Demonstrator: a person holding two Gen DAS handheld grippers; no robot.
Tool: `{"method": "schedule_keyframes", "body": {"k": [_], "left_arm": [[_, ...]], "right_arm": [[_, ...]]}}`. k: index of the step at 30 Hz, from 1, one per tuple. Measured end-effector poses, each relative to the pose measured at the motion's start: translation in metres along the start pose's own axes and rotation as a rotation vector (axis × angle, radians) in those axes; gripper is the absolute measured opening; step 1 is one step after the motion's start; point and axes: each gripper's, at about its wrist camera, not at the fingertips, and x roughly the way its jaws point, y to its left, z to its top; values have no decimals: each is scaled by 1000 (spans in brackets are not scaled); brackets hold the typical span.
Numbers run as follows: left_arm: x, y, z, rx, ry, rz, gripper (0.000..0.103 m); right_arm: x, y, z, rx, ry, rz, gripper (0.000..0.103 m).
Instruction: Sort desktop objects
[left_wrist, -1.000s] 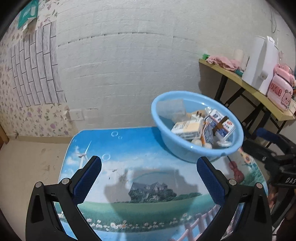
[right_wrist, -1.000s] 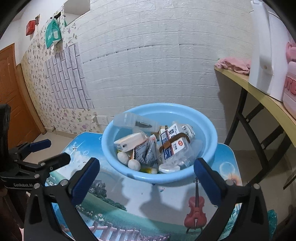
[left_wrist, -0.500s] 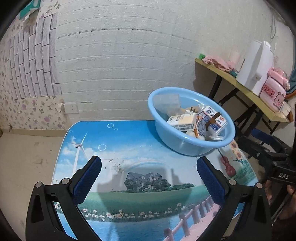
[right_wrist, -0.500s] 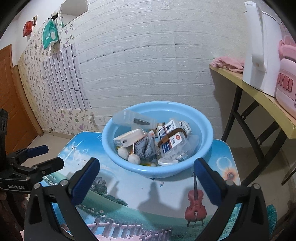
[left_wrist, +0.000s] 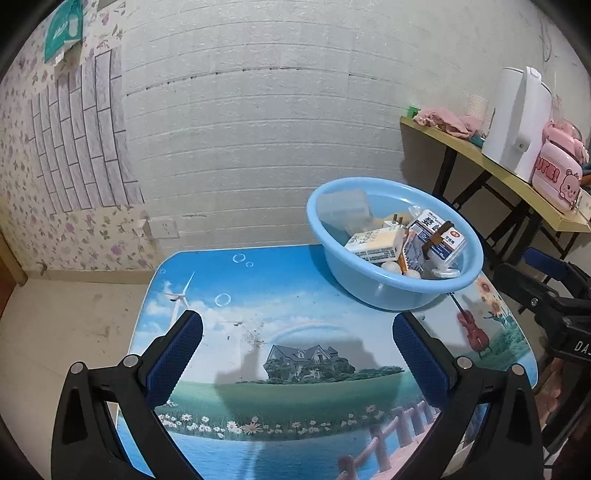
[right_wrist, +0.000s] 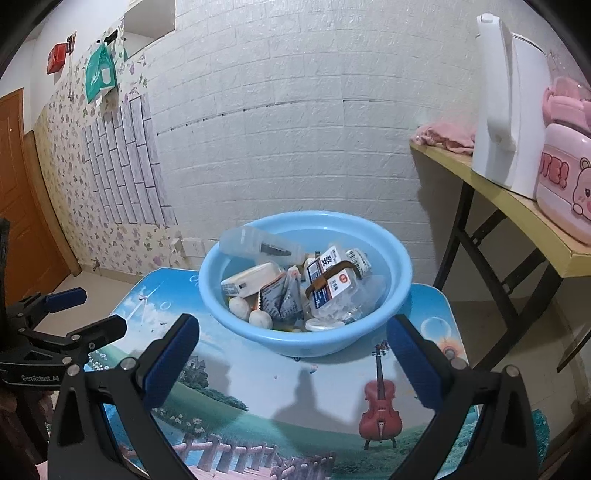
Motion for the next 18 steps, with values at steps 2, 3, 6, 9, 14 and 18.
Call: {"method": "schedule_keyframes", "body": {"k": [2, 3, 6, 9, 14, 18], "left_arm": [[1, 0, 0, -10, 12, -7, 103], [1, 1, 0, -19, 18, -18, 103], [-3, 4, -2, -58, 18, 7, 103], [-4, 9, -2, -76, 19, 3, 103], [-3, 10, -3, -84, 19, 14, 103], [-4, 7, -3, -64, 12, 35, 103]], "right_arm": [[-1, -1, 0, 3, -2, 1, 103], [-1, 0, 0, 1, -4, 1, 103], [-3, 0, 0, -2, -12, 0, 103], [-3, 1, -1, -7, -9, 5, 103], [-1, 4, -3, -13, 2, 11, 103], [0, 5, -4, -21, 6, 13, 103]]}}
